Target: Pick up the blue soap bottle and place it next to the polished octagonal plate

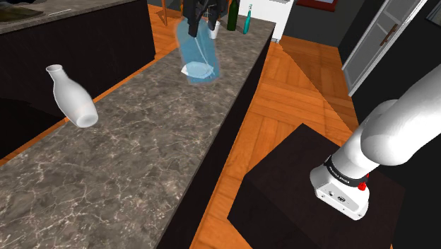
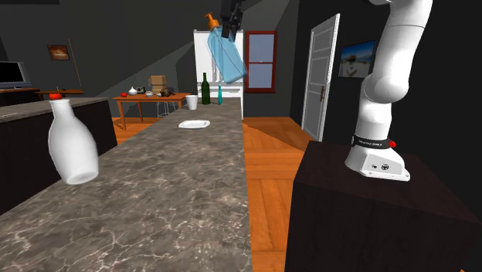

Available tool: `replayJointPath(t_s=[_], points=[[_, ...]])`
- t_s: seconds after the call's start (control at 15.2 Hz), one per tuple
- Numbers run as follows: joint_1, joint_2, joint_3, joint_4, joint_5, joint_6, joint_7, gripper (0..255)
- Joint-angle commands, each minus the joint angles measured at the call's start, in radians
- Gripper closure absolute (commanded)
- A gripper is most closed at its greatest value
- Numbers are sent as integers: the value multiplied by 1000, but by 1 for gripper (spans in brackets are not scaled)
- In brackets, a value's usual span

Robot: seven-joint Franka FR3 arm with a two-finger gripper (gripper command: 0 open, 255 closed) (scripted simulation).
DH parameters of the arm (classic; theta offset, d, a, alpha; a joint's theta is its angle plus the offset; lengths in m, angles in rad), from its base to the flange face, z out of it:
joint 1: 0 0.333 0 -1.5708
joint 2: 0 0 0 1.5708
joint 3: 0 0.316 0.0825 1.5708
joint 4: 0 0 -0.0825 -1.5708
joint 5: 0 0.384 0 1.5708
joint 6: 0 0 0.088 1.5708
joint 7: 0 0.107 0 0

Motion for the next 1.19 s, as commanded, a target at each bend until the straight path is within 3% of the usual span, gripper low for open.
replayJointPath(t_s=[0.0, 0.59, 1.12], points=[[-20, -10, -32, -10, 12, 2, -55, 255], [-107, 45, -147, 42, 24, 3, -260, 255], [-183, 163, -230, 178, 26, -23, -421, 255]])
